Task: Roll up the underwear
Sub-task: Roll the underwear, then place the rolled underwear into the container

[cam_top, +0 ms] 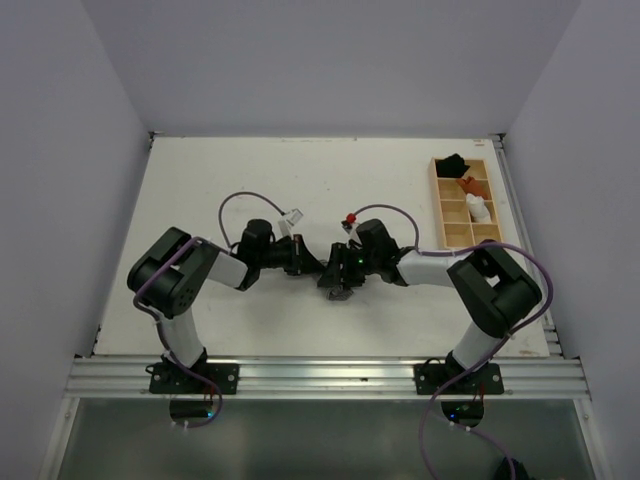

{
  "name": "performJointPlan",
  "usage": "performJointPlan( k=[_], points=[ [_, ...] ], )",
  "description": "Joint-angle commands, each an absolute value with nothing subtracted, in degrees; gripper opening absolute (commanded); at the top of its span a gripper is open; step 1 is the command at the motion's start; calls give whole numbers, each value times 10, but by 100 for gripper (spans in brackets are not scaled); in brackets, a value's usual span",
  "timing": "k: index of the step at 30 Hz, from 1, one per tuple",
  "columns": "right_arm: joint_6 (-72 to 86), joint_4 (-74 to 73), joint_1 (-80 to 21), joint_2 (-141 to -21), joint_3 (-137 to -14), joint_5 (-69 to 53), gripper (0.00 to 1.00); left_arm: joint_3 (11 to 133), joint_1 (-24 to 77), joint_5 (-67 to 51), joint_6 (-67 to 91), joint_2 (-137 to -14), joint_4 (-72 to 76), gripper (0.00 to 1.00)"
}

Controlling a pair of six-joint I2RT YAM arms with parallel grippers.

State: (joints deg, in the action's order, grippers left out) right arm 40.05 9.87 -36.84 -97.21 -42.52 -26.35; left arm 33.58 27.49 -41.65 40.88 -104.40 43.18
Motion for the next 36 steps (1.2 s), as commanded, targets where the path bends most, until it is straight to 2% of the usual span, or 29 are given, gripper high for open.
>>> performJointPlan(
  k=[1, 6, 14, 18, 23, 25, 28, 29, 33, 36],
  points=[
    [374, 64, -364, -989, -410, -226, 50, 338, 284, -370, 363, -1077, 338, 0],
    [411, 198, -363, -1030, -377, -294, 37, 350, 285, -367, 359, -1068, 314, 0],
    [465, 390, -354, -1115, -332, -350, 32, 344, 271, -345, 398, -972, 265, 0],
    [480, 445, -352, -1148, -315, -362, 32, 314, 260, -366, 465, -963, 352, 0],
    [493, 488, -352, -1165, -299, -368, 32, 275, 262, -388, 560, -1037, 523, 0],
    [497, 492, -352, -1168, -294, -371, 32, 274, 264, -383, 563, -1064, 533, 0],
    [504, 490, -352, -1163, -289, -371, 43, 285, 268, -380, 556, -1100, 528, 0],
    [508, 490, -351, -1158, -286, -363, 49, 288, 269, -378, 555, -1108, 527, 0],
    [524, 454, -351, -1110, -276, -323, 54, 315, 272, -369, 515, -1131, 465, 0],
    [498, 350, -350, -1064, -299, -291, 57, 328, 276, -365, 483, -1145, 432, 0]
  ],
)
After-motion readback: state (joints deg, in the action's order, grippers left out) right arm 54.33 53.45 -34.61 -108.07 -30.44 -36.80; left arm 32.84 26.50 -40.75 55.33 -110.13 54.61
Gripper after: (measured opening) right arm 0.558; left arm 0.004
